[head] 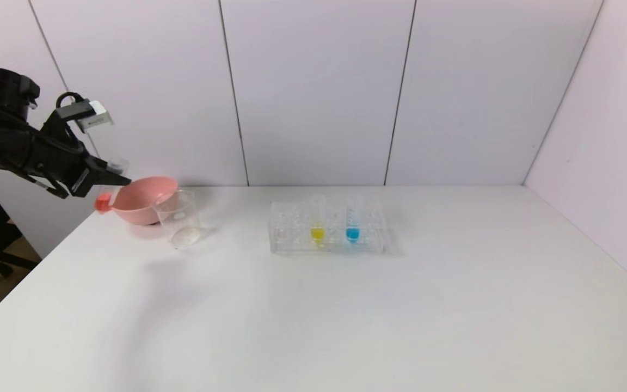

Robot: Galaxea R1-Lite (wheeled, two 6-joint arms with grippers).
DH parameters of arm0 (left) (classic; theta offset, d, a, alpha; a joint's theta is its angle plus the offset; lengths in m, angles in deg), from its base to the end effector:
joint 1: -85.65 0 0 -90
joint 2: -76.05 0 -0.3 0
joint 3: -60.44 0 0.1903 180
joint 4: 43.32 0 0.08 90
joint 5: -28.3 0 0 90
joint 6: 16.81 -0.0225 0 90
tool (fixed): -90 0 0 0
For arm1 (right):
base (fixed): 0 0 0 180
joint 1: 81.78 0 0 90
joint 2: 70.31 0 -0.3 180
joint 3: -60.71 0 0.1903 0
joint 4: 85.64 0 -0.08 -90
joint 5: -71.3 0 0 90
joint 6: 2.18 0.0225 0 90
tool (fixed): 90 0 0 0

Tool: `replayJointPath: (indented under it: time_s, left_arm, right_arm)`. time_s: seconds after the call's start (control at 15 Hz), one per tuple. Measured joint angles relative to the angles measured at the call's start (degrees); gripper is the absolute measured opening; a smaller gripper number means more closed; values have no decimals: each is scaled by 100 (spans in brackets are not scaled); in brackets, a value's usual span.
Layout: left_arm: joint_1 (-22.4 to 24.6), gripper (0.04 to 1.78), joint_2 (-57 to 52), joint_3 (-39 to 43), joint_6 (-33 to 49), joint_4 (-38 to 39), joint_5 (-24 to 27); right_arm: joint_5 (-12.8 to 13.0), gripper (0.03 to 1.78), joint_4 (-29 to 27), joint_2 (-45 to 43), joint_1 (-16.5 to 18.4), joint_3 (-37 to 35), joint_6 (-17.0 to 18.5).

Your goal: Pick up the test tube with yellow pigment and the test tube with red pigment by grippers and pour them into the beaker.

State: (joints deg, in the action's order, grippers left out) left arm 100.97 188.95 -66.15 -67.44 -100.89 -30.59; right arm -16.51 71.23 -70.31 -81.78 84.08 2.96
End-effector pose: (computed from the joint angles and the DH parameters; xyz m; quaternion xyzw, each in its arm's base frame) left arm 0.3630 0.0874 0.2526 0.2597 0.2559 -0.2620 0.8935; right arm -0.0228 -0.0009 0.0759 0.0449 -0.0029 -0.0190 0.9988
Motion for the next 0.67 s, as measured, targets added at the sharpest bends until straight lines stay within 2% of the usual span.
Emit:
replayJointPath:
  time_s: [0.13, 0.27, 0.4, 0.67]
  left_arm:
    - [-199, 44, 240, -677, -183, -866, -308]
    - [-458, 44, 441, -974, -384, -1312, -895]
    - [-640, 44, 574, -1057, -563, -1358, -1497]
    - [-987, 44, 719, -1125, -800, -1351, -2376]
  right_arm:
    - [0, 171, 0, 0, 0, 0, 2]
    - [0, 171, -2, 0, 0, 0, 2]
    - [0, 171, -2, 0, 0, 0, 2]
    - [0, 171, 0, 0, 0, 0, 0]
